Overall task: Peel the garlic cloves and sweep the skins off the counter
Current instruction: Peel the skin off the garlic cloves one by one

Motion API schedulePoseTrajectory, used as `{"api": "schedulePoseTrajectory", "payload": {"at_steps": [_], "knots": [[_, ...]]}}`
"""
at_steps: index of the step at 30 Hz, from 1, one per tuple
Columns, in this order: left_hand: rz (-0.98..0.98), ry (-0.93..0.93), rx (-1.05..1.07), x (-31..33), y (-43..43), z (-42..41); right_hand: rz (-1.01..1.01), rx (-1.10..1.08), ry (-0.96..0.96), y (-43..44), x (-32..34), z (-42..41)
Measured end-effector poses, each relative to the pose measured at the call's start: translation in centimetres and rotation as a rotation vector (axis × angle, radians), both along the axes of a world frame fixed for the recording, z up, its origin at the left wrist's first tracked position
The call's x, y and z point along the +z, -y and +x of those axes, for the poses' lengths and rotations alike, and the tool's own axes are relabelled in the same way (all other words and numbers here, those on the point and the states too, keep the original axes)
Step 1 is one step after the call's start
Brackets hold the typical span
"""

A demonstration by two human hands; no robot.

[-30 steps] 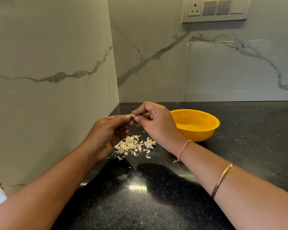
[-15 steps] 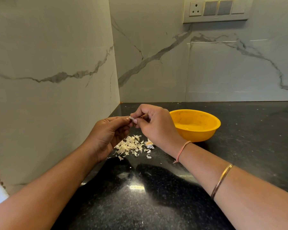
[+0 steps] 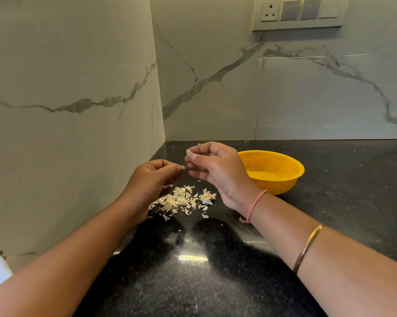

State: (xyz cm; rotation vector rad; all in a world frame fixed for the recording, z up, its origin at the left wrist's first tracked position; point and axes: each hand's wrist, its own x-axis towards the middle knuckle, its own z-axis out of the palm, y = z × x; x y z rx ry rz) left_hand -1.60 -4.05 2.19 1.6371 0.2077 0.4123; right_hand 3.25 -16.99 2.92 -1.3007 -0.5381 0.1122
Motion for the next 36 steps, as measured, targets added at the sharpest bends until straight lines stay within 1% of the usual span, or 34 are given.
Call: {"api": "schedulePoseTrajectory", "payload": {"at_steps": [2,4,7,10,13,17,20,26,31,36], "knots": [[0.035,0.014,0.032,-0.06,0.01,-0.01,0.007,0.013,-0.049,0.05,0.03,0.12],[0.034,0.044,0.059,-0.05,-0.05,-0.11,-0.007,0.009,-0.058,-0.01,0.0,0.13],[0.032,0.1,0.071,-0.04,-0.22,-0.13,-0.044,-0.007,-0.045,-0.1,-0.14,0.24],[0.083,0.14,0.06,0.0,-0.38,-0.07,-0.08,-0.015,-0.022,-0.1,-0.25,0.19],[0.033,0.151,0.027,0.09,-0.39,-0.16,-0.116,-0.027,0.017,-0.13,-0.34,0.19],[0.033,0.142,-0.009,0.1,-0.23,-0.15,-0.171,-0.071,0.096,-0.05,-0.44,0.35],[0.032,0.142,0.002,-0.01,-0.29,-0.05,-0.211,-0.096,0.168,-0.06,-0.52,0.2],[0.093,0.123,0.016,-0.07,-0.46,0.08,-0.365,-0.208,0.392,-0.01,-0.54,0.32],[0.113,0.122,0.024,-0.09,-0.34,-0.02,-0.443,-0.258,0.539,-0.19,-0.54,0.29],[0.105,0.109,0.034,-0.18,-0.34,0.09,-0.47,-0.272,0.603,-0.17,-0.62,0.2]]}}
